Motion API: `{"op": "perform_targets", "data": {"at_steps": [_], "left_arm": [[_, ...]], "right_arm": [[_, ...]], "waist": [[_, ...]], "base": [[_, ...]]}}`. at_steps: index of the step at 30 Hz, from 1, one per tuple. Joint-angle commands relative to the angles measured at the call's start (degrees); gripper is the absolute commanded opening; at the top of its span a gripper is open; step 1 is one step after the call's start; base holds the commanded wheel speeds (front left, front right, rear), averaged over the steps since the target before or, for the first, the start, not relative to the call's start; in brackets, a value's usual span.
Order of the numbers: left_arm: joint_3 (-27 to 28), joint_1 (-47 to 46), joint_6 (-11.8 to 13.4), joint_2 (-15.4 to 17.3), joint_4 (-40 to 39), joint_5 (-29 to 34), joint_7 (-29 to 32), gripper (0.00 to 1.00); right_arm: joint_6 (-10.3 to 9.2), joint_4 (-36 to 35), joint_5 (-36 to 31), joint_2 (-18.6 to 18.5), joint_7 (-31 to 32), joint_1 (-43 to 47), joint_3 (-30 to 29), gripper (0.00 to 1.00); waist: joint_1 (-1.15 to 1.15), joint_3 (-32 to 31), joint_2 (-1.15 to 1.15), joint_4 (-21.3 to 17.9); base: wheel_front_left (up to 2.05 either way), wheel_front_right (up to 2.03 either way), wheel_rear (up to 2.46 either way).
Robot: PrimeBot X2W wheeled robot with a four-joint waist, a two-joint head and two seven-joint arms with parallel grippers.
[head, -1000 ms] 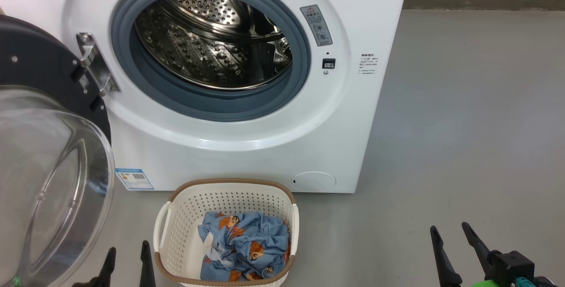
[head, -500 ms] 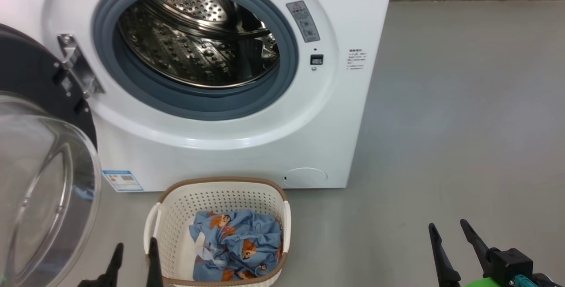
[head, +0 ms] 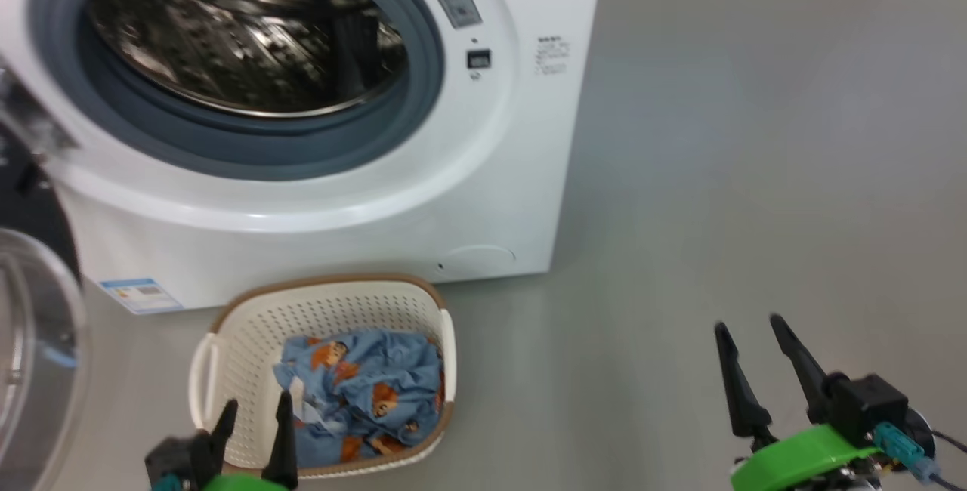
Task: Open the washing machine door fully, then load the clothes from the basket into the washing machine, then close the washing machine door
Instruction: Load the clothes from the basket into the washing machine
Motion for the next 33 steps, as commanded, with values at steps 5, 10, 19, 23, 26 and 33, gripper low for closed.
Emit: {"op": "perform_targets", "data": {"at_steps": [5, 10, 19, 23, 26, 33], "left_arm": [[1.73, -6.99, -1.32, 2.07, 3.78, -1.54, 1.95, 1.00], [2.34, -11.45, -2.06, 3.43, 9.64, -3.57, 5.72, 1.00], [2.15, -20.21, -3.19, 6.43, 18.63, -5.77, 11.03, 1.00], [1.93, -23.95, -3.54, 8.13, 22.39, -6.51, 12.91, 1.00], [2.43, -26.71, -3.60, 9.43, 25.08, -7.19, 13.34, 1.00], [2.86, -32.60, -3.12, 11.94, 31.23, -7.47, 13.10, 1.00]], "right_arm": [[-0.06, -3.28, 1.71, -0.63, -0.70, -4.96, 3.61, 1.00], [-0.06, -4.62, 2.95, -0.63, -0.70, -7.53, 4.98, 1.00], [-0.06, -7.13, 4.97, -0.63, -0.70, -11.74, 6.43, 1.00], [-0.06, -8.12, 5.73, -0.63, -0.70, -13.48, 6.75, 1.00], [-0.06, -8.96, 6.09, -0.63, -0.70, -14.56, 6.93, 1.00], [-0.06, -10.49, 6.39, -0.63, -0.70, -16.24, 7.26, 1.00]], "waist": [[0.00, 9.01, 0.00, -6.87], [0.00, 13.67, 0.00, -9.99], [0.00, 21.68, 0.00, -13.44], [0.00, 25.11, 0.00, -14.48], [0.00, 27.61, 0.00, -15.08], [0.00, 32.23, 0.00, -15.99]], "base": [[0.00, 0.00, 0.00], [0.00, 0.00, 0.00], [0.00, 0.00, 0.00], [0.00, 0.00, 0.00], [0.00, 0.00, 0.00], [0.00, 0.00, 0.00]]}}
